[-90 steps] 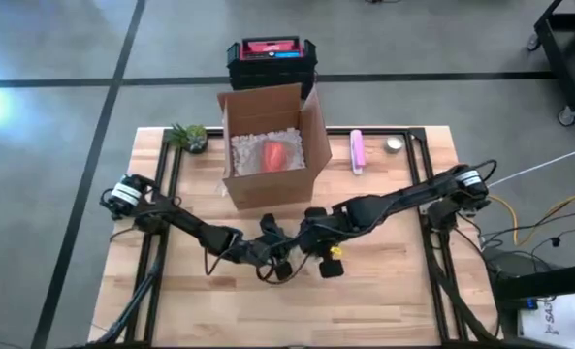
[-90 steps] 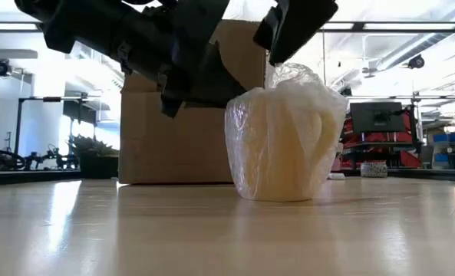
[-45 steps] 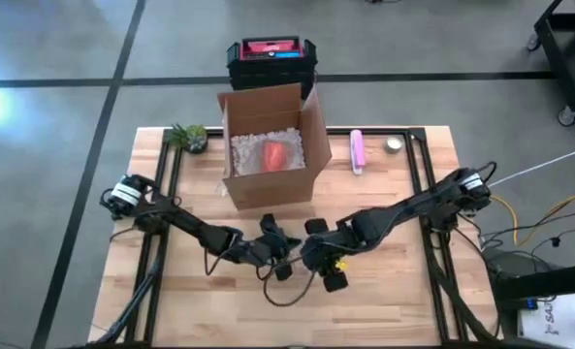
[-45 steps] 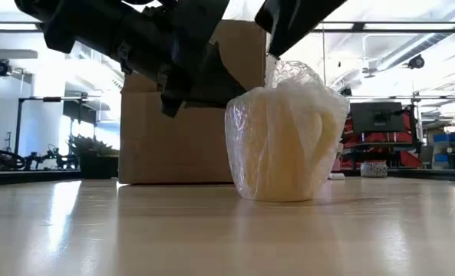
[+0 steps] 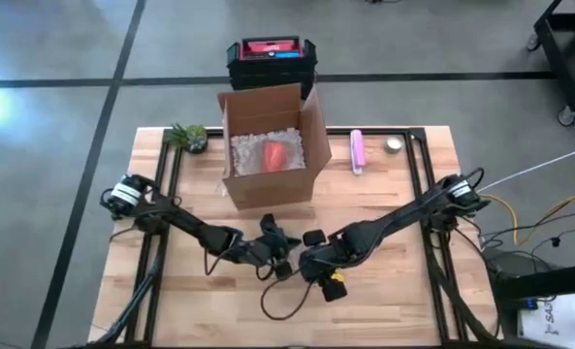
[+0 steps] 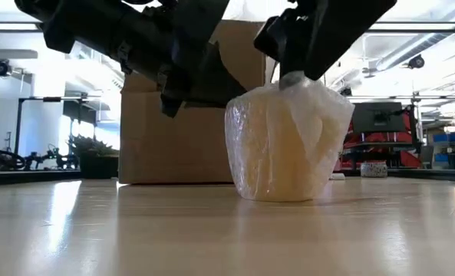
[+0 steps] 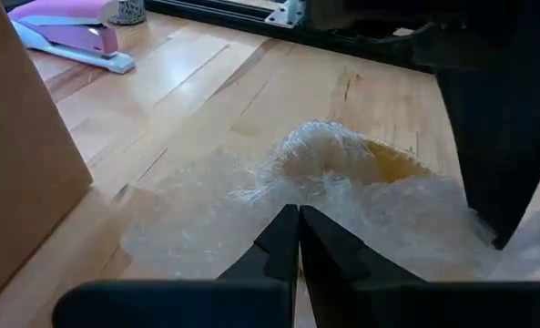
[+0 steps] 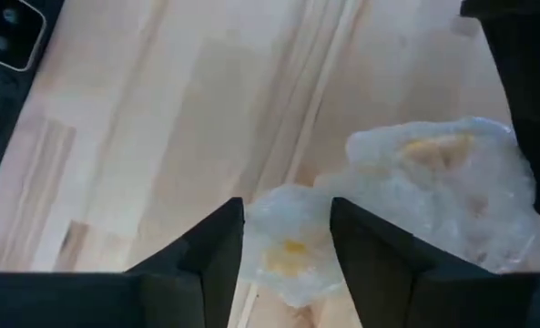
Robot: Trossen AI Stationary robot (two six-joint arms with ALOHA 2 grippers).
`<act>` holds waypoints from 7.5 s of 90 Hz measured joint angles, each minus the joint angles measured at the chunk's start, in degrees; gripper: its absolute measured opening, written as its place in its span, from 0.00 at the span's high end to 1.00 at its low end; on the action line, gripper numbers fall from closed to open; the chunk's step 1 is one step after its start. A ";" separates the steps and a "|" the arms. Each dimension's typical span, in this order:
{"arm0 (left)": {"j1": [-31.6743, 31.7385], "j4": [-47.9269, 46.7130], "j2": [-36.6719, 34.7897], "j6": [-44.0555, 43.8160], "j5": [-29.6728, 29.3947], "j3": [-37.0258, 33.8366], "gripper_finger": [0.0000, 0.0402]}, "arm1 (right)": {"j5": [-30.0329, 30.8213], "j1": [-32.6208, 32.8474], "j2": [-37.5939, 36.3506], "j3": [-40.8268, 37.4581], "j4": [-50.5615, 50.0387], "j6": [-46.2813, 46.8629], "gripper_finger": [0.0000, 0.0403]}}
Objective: Wrap mug
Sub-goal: Put the wrapped yellow mug into the cardboard box, then return to Home Position
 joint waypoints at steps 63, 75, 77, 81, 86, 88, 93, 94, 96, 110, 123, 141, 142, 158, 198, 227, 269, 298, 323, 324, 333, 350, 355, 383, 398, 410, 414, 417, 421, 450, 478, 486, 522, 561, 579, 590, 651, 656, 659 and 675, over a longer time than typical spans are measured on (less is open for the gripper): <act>0.00 0.04 -0.02 0.00 -0.03 0.00 1.00 | 3.76 -0.22 0.84 0.00 -0.66 -1.75 0.70; 0.00 0.04 -0.02 0.00 -0.03 0.00 1.00 | 5.04 -0.56 2.65 0.06 -1.12 -1.72 0.67; 0.00 0.05 -0.01 0.00 -0.03 0.00 1.00 | 5.02 -0.64 2.99 0.08 -1.11 -1.73 0.67; 0.00 0.06 -0.02 0.00 -0.03 0.00 1.00 | 5.06 -0.76 3.65 0.13 -1.01 -1.69 0.66; 0.00 0.09 0.00 0.00 -0.03 0.00 1.00 | 5.20 -0.87 4.63 0.16 -0.96 -1.65 0.66; 0.00 0.09 0.00 0.00 -0.03 0.00 1.00 | 5.22 -0.95 4.96 0.17 -0.94 -1.63 0.66; 0.00 0.09 -0.01 0.00 -0.03 0.00 1.00 | 5.13 -1.24 5.74 0.18 -0.80 -1.62 0.66; 0.00 0.09 0.00 0.00 -0.04 0.00 1.00 | 5.12 -1.30 5.96 0.19 -0.75 -1.60 0.66; 0.00 0.09 0.00 0.00 -0.06 0.00 1.00 | 5.05 -1.40 6.25 0.20 -0.55 -1.57 0.67; 0.02 0.13 0.00 0.00 0.01 0.00 1.00 | 4.90 -2.05 8.19 0.34 0.52 -1.30 0.72; 0.00 -0.46 -0.04 0.02 0.03 0.00 1.00 | 4.87 -2.29 8.51 0.30 1.11 -1.77 0.77; -0.05 -0.75 -0.16 3.07 1.37 0.00 1.00 | 1.86 -2.54 8.51 0.22 1.05 -5.14 0.86; -0.06 -0.86 -0.19 3.29 1.55 0.00 1.00 | 1.74 -2.54 8.51 0.22 1.02 -5.19 0.87; -0.41 -2.49 -1.62 3.64 3.16 -0.04 1.00 | 1.50 -2.40 8.12 0.19 0.48 -5.02 0.95; -3.24 -3.81 -11.47 4.05 3.17 -0.11 1.00 | 3.49 1.66 -0.22 -0.59 -4.87 -1.86 0.96; -9.86 -14.25 -20.26 -4.37 2.96 -0.07 1.00 | 4.04 4.59 -14.73 -0.37 -4.03 -2.46 0.96; -16.89 -11.85 -10.08 -14.12 -4.57 -0.15 1.00 | 5.89 -16.97 -30.53 4.09 23.58 -20.59 0.96; -16.28 -12.18 -4.48 -13.06 -6.22 -0.24 1.00 | -4.07 -43.26 -8.66 28.28 6.27 -1.92 0.96; -16.35 -12.03 -4.48 -11.54 -6.35 -0.65 1.00 | -5.93 -47.27 9.92 43.70 -9.67 1.43 0.97; -16.35 -12.01 -4.48 -11.53 -6.35 -0.68 1.00 | -6.11 -47.26 10.38 44.08 -9.93 1.45 0.97; -16.46 -12.10 -4.48 -11.57 -6.33 -0.93 1.00 | -7.72 -46.67 13.83 46.34 -11.27 2.09 0.97; -16.61 -12.17 -4.48 -11.89 -6.31 -0.96 1.00 | -6.71 -46.00 18.01 46.77 -12.72 1.95 0.97; -16.61 -12.02 -4.48 -11.91 -6.30 -0.96 1.00 | -6.78 -46.07 18.47 46.81 -12.65 1.98 0.97; -16.61 -11.67 -4.50 -12.03 -6.25 -0.98 1.00 | -7.51 -45.70 20.63 46.97 -11.74 2.71 0.84; -16.61 -11.43 -4.50 -12.04 -6.16 -0.98 1.00 | -8.03 -44.77 21.21 46.95 -11.65 1.88 0.61; -16.61 -11.37 -4.50 -12.04 -6.15 -0.98 1.00 | -7.55 -44.54 19.87 46.75 -11.98 -0.32 0.46; -16.61 -11.31 -4.48 -12.02 -6.13 -0.98 1.00 | -7.11 -44.37 18.81 46.75 -12.94 -0.95 0.42; -16.61 -11.29 -4.49 -11.99 -6.13 -0.98 1.00 | -6.87 -44.35 17.91 46.96 -13.73 -1.20 0.40; -16.61 -11.30 -4.50 -11.98 -6.13 -1.01 1.00 | -6.81 -44.31 16.46 47.21 -13.75 -1.69 0.38; -16.61 -10.85 -4.80 -12.02 -6.13 -1.01 1.00 | -6.98 -41.47 1.89 47.31 -23.59 -8.32 0.33; -16.65 -10.96 -8.19 -11.00 -5.87 -1.01 1.00 | -7.11 -36.51 -11.99 36.59 -32.09 -7.51 0.43; -16.70 -11.65 -10.32 -9.12 -5.01 -1.01 1.00 | -6.86 -34.40 -17.71 27.56 -29.52 -6.24 0.46; -17.14 -32.03 -28.12 -4.93 -4.03 -4.68 1.00 | -0.02 -23.71 -44.87 -16.44 -7.01 8.72 0.63; -8.50 2.72 -57.03 1.93 6.01 -40.17 1.00 | -0.68 -18.73 -66.64 -50.62 27.41 13.93 0.99; -7.19 8.33 -66.73 -0.66 -1.42 -49.16 1.00 | -0.68 -18.73 -73.76 -57.16 30.29 14.77 0.93; -7.15 7.19 -69.55 -2.65 -1.59 -50.32 1.00 | -0.68 -18.71 -74.87 -58.03 29.76 20.15 0.91; 14.12 -11.10 -86.96 11.15 23.55 -50.36 1.00 | -11.65 -17.86 -86.75 -76.44 53.68 14.48 0.81; 15.63 -13.75 -88.97 10.72 23.82 -50.38 0.99 | -11.65 -17.86 -88.38 -77.59 53.77 14.45 0.80; 16.29 -15.50 -90.30 10.45 23.82 -50.38 0.99 | -11.65 -17.86 -89.46 -78.29 53.87 14.44 0.80; 16.79 -22.06 -97.25 10.25 23.86 -50.40 1.00 | -11.65 -18.15 -94.97 -81.98 53.33 14.94 0.80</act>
